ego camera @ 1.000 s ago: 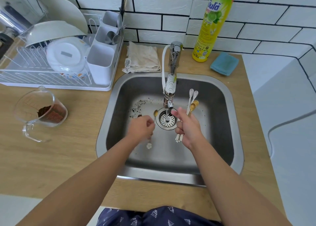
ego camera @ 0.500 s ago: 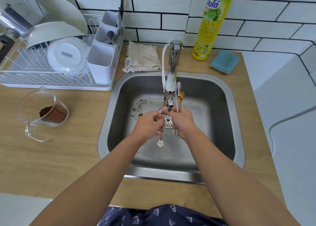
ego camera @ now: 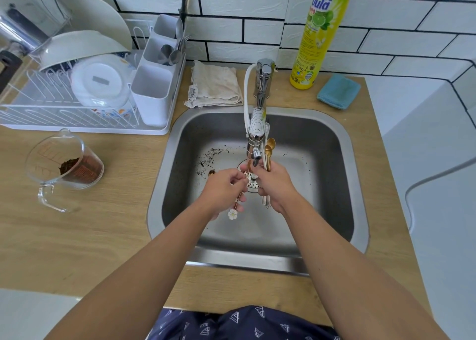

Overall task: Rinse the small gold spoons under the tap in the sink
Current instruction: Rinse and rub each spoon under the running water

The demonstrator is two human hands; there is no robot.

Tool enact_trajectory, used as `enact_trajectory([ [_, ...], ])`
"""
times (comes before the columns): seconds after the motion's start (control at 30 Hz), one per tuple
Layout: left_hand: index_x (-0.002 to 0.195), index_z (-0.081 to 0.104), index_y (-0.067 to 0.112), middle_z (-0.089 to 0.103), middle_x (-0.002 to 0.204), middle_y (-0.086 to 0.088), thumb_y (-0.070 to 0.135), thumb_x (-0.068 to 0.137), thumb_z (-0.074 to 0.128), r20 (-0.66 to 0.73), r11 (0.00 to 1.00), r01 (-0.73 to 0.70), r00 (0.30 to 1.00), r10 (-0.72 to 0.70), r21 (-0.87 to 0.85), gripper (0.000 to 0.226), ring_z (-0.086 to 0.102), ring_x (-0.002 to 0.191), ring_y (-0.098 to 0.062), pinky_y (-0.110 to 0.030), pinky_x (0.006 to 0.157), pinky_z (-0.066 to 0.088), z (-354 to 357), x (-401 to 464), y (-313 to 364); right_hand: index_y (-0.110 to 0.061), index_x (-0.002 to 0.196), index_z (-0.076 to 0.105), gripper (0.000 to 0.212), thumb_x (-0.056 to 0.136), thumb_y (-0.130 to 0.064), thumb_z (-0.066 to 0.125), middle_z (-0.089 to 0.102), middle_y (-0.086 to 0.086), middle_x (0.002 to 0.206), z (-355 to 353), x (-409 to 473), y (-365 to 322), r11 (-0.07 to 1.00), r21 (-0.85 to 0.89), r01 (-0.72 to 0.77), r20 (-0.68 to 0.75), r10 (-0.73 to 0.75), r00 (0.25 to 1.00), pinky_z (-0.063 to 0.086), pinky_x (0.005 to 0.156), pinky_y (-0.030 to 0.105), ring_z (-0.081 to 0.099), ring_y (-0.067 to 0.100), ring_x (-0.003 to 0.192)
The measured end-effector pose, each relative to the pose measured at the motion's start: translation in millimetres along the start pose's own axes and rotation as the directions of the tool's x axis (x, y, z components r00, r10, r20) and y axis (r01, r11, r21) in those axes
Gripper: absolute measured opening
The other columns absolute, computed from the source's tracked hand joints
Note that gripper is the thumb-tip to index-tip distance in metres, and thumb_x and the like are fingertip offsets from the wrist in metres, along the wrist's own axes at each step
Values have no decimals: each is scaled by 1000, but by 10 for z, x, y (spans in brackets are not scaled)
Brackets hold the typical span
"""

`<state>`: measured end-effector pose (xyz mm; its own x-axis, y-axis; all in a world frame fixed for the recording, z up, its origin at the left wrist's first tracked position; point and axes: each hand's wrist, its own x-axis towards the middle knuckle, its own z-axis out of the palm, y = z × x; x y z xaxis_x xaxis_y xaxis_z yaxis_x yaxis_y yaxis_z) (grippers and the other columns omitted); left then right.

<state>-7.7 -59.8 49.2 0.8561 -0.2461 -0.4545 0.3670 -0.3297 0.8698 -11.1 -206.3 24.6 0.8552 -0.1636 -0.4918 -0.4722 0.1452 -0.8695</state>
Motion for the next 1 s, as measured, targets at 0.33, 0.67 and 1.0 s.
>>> enact_trajectory([
  [0.33,99,61,17,61,105,-3,16,102,48,28,999,44,999,-44,-3,13,50,56,-9,-28,46,53,53,-35,-54,-24,112,70,16,104,-26,56,78,-10,77,30,-49,19,999,48,-18,8,17,1000,32,40,20,42,2,41],
  [0.67,102,59,23,43,75,-1,18,104,38,47,996,85,995,-83,-27,21,33,50,-8,-21,38,26,104,-98,-36,-14,109,71,17,102,-23,58,78,-10,79,46,-74,58,994,100,-34,30,31,999,30,41,21,36,4,43],
  [1.0,93,57,13,43,72,0,14,101,41,10,985,108,994,-107,-136,18,34,50,-10,-21,38,24,90,-125,-16,-20,110,70,15,104,-24,56,81,-5,102,66,-51,38,999,47,-7,82,3,997,31,44,22,35,6,48],
])
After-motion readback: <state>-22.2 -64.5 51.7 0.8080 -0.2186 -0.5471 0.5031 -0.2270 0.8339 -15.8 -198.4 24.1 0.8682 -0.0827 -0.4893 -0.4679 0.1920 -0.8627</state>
